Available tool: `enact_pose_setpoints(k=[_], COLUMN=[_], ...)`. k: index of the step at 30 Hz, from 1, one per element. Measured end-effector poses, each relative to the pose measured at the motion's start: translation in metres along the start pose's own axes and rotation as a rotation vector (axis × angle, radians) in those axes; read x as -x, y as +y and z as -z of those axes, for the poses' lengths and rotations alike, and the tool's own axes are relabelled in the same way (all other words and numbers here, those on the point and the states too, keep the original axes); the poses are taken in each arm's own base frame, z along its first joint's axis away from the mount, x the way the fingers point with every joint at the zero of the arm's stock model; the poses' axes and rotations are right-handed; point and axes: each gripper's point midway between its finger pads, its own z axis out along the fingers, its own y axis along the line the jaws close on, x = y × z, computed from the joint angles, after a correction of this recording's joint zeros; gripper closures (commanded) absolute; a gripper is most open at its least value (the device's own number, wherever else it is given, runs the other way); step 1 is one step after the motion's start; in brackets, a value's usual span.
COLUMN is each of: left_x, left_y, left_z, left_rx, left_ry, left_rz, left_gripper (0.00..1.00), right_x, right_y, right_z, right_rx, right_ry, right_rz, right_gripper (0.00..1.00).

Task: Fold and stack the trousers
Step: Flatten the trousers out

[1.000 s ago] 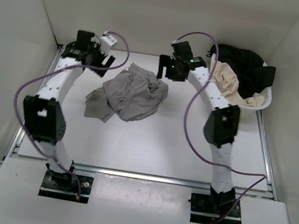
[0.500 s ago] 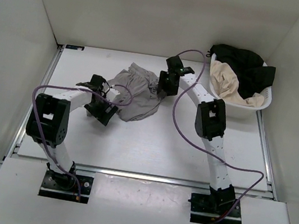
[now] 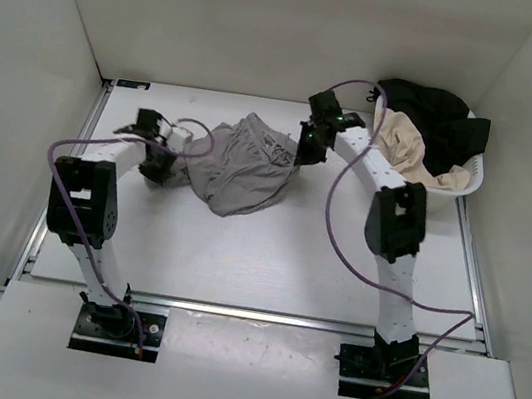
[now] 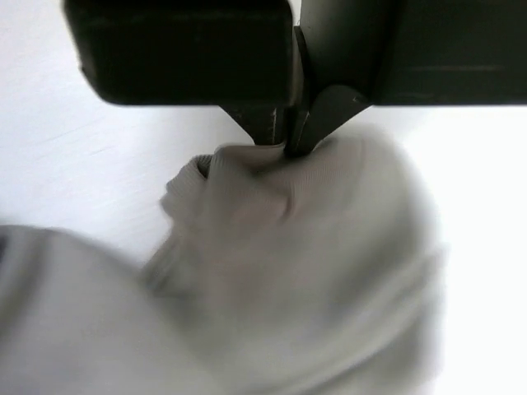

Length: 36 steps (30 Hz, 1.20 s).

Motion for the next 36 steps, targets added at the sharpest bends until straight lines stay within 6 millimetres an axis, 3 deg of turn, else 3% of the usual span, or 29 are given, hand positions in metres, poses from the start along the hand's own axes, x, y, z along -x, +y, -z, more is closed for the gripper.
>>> enact_pose_setpoints(k=[3,4,7,8,10,11,14,17,19,21,23,26,28,30,32,34,36], left_x=[0.019,0.032,0.061,0.069,0.082,0.088,0.103,0.114,0.114,0.109,0.106,0.109,0.109,0.096,0.075,0.051,0.035], left_y=[0.071,0.103,0.169,0.182,0.192,0.192,0.195,0.204,0.21,0.218,0.227,0.252,0.269,0.274,0.264,0.24,0.212], left_z=[0.038,0.061,0.13,0.152,0.184,0.195,0.208,0.208,0.206,0.2,0.19,0.165,0.134,0.096,0.061,0.035,0.024], left_rx=[0.099,0.152,0.307,0.35,0.397,0.405,0.415,0.434,0.451,0.468,0.486,0.524,0.538,0.517,0.448,0.347,0.243], left_ry=[-0.065,-0.11,-0.223,-0.253,-0.289,-0.298,-0.293,-0.28,-0.259,-0.222,-0.191,-0.155,-0.125,-0.072,-0.01,0.035,0.045], left_rz=[0.076,0.091,0.086,0.074,0.04,0.022,-0.015,-0.037,-0.04,-0.036,-0.028,-0.013,-0.001,0.023,0.044,0.061,0.069], left_gripper=[0.86,0.86,0.86,0.86,0.86,0.86,0.86,0.86,0.86,0.86,0.86,0.86,0.58,0.16,0.0,0.0,0.0], right_x=[0.009,0.015,0.017,0.014,0.004,0.0,-0.006,-0.019,-0.026,-0.022,-0.002,0.047,0.076,0.091,0.098,0.098,0.091], right_y=[0.008,0.013,0.015,0.014,0.009,0.005,-0.007,-0.023,-0.03,-0.03,-0.023,-0.014,-0.016,-0.02,-0.022,-0.02,-0.018], right_z=[0.09,0.134,0.235,0.255,0.279,0.28,0.248,0.203,0.195,0.207,0.231,0.287,0.327,0.351,0.36,0.354,0.337], right_rx=[0.016,0.038,0.087,0.099,0.109,0.105,0.059,-0.018,-0.053,-0.057,-0.03,0.037,0.066,0.08,0.094,0.117,0.133], right_ry=[-0.1,-0.177,-0.354,-0.391,-0.428,-0.422,-0.328,-0.193,-0.144,-0.154,-0.225,-0.417,-0.553,-0.633,-0.666,-0.653,-0.601], right_rz=[0.01,0.012,-0.004,-0.012,-0.03,-0.041,-0.071,-0.092,-0.1,-0.104,-0.108,-0.126,-0.146,-0.167,-0.186,-0.197,-0.206], right_gripper=[1.0,1.0,1.0,1.0,1.0,1.0,1.0,1.0,1.0,1.0,1.0,1.0,1.0,1.0,1.0,1.0,1.0])
